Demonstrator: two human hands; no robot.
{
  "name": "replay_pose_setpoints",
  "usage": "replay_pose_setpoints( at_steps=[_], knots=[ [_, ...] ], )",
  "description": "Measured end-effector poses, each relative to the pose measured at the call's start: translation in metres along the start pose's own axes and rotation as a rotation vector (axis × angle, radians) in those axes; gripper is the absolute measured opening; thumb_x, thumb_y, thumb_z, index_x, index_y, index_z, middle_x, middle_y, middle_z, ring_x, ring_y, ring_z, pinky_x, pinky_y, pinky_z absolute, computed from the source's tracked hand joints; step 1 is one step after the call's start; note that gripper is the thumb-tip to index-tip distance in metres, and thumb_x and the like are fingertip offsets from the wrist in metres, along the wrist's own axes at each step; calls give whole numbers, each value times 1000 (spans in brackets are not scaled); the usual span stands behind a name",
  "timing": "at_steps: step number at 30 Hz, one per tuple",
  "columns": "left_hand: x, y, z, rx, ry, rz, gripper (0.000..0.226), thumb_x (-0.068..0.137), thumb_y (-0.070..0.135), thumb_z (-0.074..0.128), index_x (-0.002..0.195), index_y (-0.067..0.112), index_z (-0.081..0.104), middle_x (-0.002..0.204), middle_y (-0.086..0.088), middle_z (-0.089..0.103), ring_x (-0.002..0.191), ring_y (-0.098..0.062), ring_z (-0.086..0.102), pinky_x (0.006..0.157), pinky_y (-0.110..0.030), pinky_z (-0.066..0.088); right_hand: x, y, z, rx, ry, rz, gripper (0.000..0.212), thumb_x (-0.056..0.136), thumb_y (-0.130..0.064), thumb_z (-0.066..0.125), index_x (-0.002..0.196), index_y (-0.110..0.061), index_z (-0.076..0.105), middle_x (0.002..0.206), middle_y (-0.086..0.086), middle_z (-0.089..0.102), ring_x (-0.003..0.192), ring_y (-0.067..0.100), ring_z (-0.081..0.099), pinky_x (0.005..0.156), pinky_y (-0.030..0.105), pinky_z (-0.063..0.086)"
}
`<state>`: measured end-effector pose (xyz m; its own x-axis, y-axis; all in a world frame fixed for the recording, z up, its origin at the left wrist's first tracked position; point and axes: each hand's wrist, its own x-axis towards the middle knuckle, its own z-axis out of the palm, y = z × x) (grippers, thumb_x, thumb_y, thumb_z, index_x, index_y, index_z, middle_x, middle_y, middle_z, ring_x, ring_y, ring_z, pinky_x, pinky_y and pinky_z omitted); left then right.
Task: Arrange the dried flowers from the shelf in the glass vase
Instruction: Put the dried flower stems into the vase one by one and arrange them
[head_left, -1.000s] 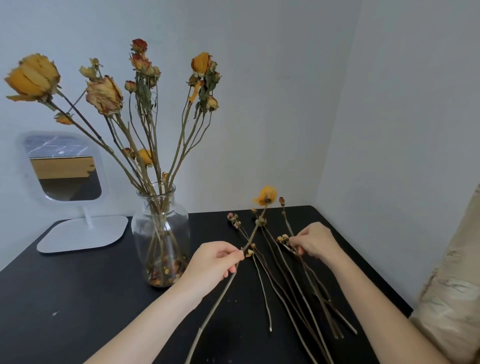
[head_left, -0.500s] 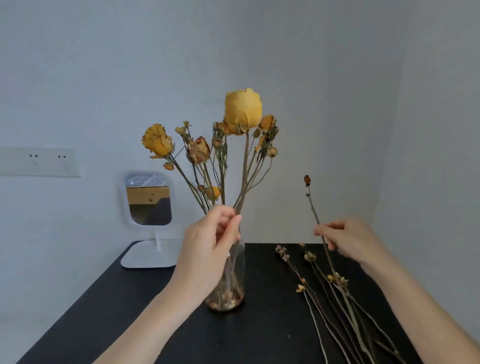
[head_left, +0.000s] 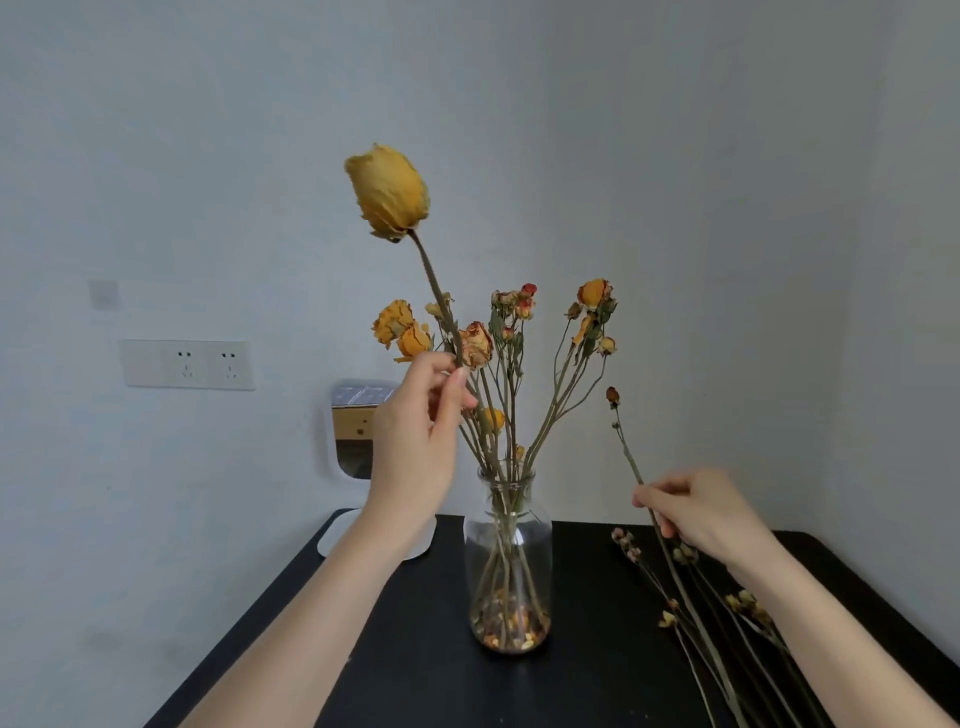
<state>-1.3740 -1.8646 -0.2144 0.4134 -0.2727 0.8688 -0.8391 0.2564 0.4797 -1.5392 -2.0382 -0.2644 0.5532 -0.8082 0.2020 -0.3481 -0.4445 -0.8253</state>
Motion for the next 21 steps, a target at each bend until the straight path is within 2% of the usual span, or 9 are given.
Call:
replay_pose_setpoints(
  at_steps=[7, 13, 18, 21],
  knots=[
    [-3, -22, 14, 41, -49, -87, 5, 95, 20, 47, 95, 23, 52, 72, 15, 61, 69, 9, 56, 64, -4, 43, -2, -1, 1, -22, -1, 2, 14, 90, -22, 58, 81, -15, 67, 51, -2, 54, 49, 7, 51, 55, 19, 40],
    [-5, -32, 24, 50, -89, -100, 6, 94, 19, 47, 94, 17, 53, 70, 9, 62, 60, 5, 56, 58, -5, 44, -2, 3, 0, -27, 3, 13, 14, 90, -21, 58, 82, -15, 68, 51, -2, 53, 51, 8, 52, 58, 20, 41],
    [4, -29, 29, 88, -142, -72, 5, 94, 18, 48, 96, 20, 53, 65, 13, 60, 59, 5, 56, 57, -5, 43, 0, 5, 5, -26, -3, 25, 12, 90, -22, 58, 86, -15, 67, 53, -2, 54, 50, 6, 52, 53, 17, 39],
    [15, -26, 31, 179, -157, -78, 10, 95, 22, 49, 101, 18, 56, 59, 12, 60, 50, 2, 55, 54, -8, 43, 2, 6, 8, -38, -6, 25, 12, 90, -23, 59, 88, -14, 67, 53, -2, 54, 50, 7, 52, 52, 17, 39]
  ],
)
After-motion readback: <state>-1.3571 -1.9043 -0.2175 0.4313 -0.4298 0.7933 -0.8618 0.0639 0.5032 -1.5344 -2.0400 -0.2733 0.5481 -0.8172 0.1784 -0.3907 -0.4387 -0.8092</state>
